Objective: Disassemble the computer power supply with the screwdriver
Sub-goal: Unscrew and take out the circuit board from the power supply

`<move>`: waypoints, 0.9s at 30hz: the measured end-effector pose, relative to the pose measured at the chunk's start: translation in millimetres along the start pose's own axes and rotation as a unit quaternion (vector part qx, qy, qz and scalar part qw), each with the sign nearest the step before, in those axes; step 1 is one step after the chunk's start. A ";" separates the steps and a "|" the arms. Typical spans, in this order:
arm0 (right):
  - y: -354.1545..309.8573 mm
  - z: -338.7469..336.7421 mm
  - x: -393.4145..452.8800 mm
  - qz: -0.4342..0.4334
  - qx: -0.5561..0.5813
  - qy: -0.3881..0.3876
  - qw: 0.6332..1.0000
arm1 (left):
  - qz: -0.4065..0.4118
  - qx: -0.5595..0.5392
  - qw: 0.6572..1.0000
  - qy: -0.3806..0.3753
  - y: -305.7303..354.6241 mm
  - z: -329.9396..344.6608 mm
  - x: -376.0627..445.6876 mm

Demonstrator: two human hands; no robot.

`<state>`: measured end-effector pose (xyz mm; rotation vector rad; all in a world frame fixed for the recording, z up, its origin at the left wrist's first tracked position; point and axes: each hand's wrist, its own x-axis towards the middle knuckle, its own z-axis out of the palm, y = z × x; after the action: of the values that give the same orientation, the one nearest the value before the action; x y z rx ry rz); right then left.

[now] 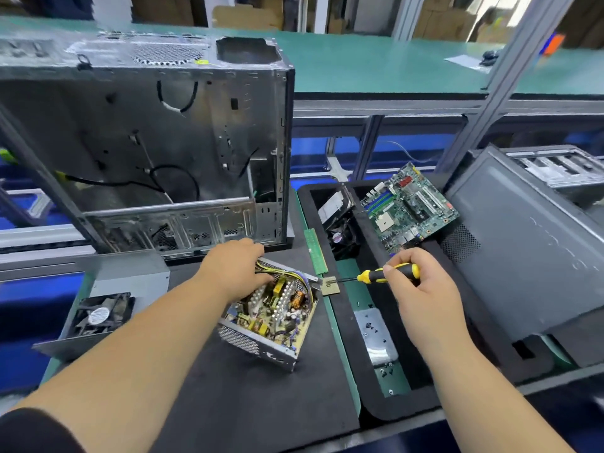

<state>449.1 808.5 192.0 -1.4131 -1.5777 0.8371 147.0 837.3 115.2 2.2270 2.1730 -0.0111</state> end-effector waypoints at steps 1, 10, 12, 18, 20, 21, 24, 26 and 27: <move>-2.9 2.5 -2.7 0.002 -0.003 0.006 1.000 | 0.008 0.022 1.000 0.005 -0.2 0.0 0.4; -25.7 27.8 -24.0 -0.003 -0.023 0.047 0.999 | -0.006 0.041 0.999 0.026 -5.0 7.4 -22.6; -28.7 33.1 -27.6 -0.004 -0.030 0.049 0.998 | -0.038 0.021 0.999 0.026 -1.4 9.5 -28.0; -36.9 51.2 -34.1 0.007 -0.028 0.048 0.998 | -0.076 -0.062 0.995 0.016 -3.5 15.3 -42.6; -39.7 57.4 -34.6 0.005 -0.031 0.041 0.999 | -0.069 -0.141 0.988 0.003 -14.4 19.3 -48.2; -40.9 60.3 -34.5 0.005 -0.034 0.037 0.999 | -0.073 -0.188 0.979 -0.010 -19.8 21.9 -51.6; -42.1 69.9 -34.7 0.001 -0.033 0.036 0.999 | -0.090 -0.273 0.956 -0.053 -29.9 31.9 -63.0; -39.6 77.4 -36.0 0.000 -0.030 0.041 0.999 | -0.095 -0.295 0.947 -0.081 -31.9 38.4 -68.0; -36.6 81.4 -36.7 0.006 -0.033 0.045 0.998 | -0.096 -0.302 0.944 -0.093 -32.5 40.6 -69.6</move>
<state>360.5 771.2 184.4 -1.4890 -1.5427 0.7244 113.4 767.4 75.9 1.6067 1.9355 0.3706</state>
